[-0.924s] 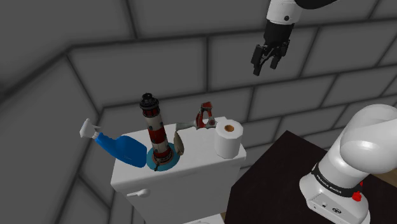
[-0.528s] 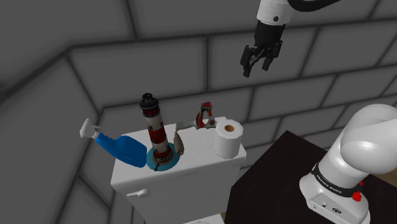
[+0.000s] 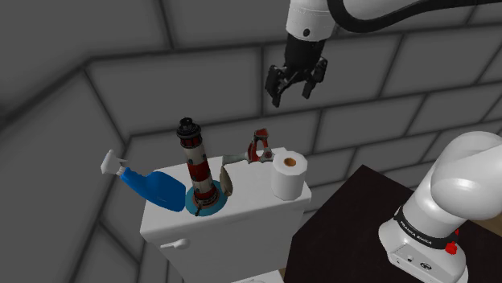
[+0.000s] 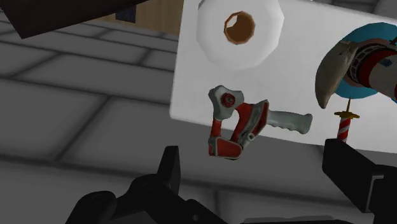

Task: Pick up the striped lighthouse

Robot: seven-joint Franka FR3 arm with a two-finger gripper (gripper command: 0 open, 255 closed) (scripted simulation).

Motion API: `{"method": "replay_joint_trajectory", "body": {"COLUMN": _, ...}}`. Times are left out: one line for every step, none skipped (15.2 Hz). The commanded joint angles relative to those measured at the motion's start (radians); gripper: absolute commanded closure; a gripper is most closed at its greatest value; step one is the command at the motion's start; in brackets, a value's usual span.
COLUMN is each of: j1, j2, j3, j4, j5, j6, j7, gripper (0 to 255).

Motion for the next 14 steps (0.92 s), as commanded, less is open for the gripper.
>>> {"method": "replay_joint_trajectory", "body": {"j1": -0.009, "j2": 0.042, "j3": 0.055, "j4": 0.035, "j5": -0.004, "j6": 0.024, "j7": 0.073, "gripper": 0}}
{"method": "replay_joint_trajectory", "body": {"j1": -0.014, "j2": 0.066, "j3": 0.084, "j4": 0.057, "j5": -0.009, "j6": 0.033, "j7": 0.110, "gripper": 0}}
{"method": "replay_joint_trajectory", "body": {"j1": -0.021, "j2": 0.090, "j3": 0.112, "j4": 0.081, "j5": -0.016, "j6": 0.040, "j7": 0.147, "gripper": 0}}
{"method": "replay_joint_trajectory", "body": {"j1": -0.028, "j2": 0.116, "j3": 0.142, "j4": 0.107, "j5": -0.025, "j6": 0.047, "j7": 0.186, "gripper": 0}}
{"method": "replay_joint_trajectory", "body": {"j1": -0.037, "j2": 0.144, "j3": 0.172, "j4": 0.134, "j5": -0.037, "j6": 0.052, "j7": 0.224, "gripper": 0}}
{"method": "replay_joint_trajectory", "body": {"j1": -0.047, "j2": 0.172, "j3": 0.203, "j4": 0.162, "j5": -0.052, "j6": 0.057, "j7": 0.264, "gripper": 0}}
{"method": "replay_joint_trajectory", "body": {"j1": -0.058, "j2": 0.203, "j3": 0.234, "j4": 0.192, "j5": -0.069, "j6": 0.061, "j7": 0.304, "gripper": 0}}
{"method": "replay_joint_trajectory", "body": {"j1": -0.069, "j2": 0.235, "j3": 0.267, "j4": 0.224, "j5": -0.089, "j6": 0.063, "j7": 0.346, "gripper": 0}}
{"method": "replay_joint_trajectory", "body": {"j1": -0.081, "j2": 0.270, "j3": 0.300, "j4": 0.258, "j5": -0.113, "j6": 0.063, "j7": 0.389, "gripper": 0}}
{"method": "replay_joint_trajectory", "body": {"j1": -0.093, "j2": 0.307, "j3": 0.335, "j4": 0.293, "j5": -0.140, "j6": 0.062, "j7": 0.434, "gripper": 0}}
{"method": "replay_joint_trajectory", "body": {"j1": -0.105, "j2": 0.347, "j3": 0.371, "j4": 0.331, "j5": -0.173, "j6": 0.058, "j7": 0.481, "gripper": 0}}
{"method": "replay_joint_trajectory", "body": {"j1": -0.116, "j2": 0.391, "j3": 0.408, "j4": 0.370, "j5": -0.210, "j6": 0.052, "j7": 0.530, "gripper": 0}}
{"method": "replay_joint_trajectory", "body": {"j1": -0.126, "j2": 0.439, "j3": 0.445, "j4": 0.412, "j5": -0.253, "j6": 0.043, "j7": 0.581, "gripper": 0}}
{"method": "replay_joint_trajectory", "body": {"j1": -0.132, "j2": 0.492, "j3": 0.482, "j4": 0.457, "j5": -0.303, "j6": 0.030, "j7": 0.635, "gripper": 0}}
